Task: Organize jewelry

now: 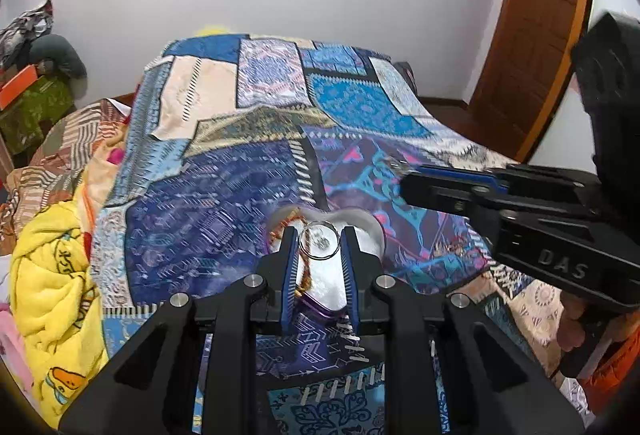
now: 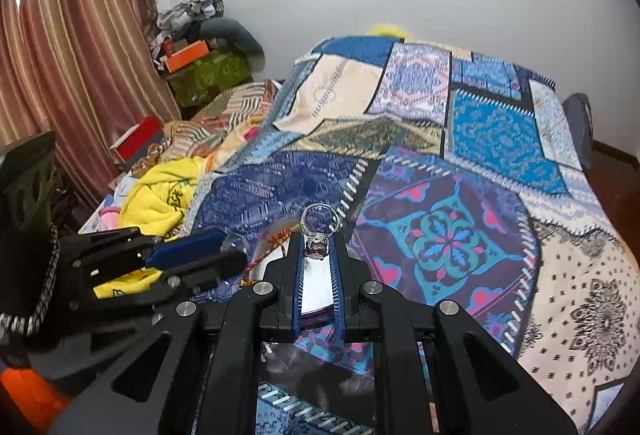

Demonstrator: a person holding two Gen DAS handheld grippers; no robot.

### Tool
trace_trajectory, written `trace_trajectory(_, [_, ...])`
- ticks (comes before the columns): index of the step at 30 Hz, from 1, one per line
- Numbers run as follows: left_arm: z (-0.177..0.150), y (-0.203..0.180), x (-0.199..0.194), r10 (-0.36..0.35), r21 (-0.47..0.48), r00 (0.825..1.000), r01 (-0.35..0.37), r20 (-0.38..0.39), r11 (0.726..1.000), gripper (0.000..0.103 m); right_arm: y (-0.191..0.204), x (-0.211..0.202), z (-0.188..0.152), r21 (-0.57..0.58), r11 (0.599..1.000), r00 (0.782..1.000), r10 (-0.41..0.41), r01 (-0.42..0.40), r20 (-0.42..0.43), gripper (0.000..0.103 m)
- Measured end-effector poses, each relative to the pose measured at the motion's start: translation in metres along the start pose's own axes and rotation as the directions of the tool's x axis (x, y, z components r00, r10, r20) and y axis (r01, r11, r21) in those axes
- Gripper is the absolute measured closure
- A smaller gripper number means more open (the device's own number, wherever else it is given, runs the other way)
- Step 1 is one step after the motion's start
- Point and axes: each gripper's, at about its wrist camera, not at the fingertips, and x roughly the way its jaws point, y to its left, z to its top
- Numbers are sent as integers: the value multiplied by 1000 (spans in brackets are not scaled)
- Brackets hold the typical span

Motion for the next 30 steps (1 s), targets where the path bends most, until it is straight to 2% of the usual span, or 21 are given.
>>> trace_trajectory(12, [-10,1,27,-11,24,999,12,-47,1000,83,-7,38,-13,8,1000,992,24,-23,-123,92])
trace_trajectory(25, [-7,11,29,-35,-20,997,34,-65,999,83,-1,41,-18,-35,999,990,3,-8,-144,92])
trace_trajectory(30, [-6,12,24,-8,-23,998,7,-58,1000,83,2,37,-17,-54,999,990,-5,-3,-141,92])
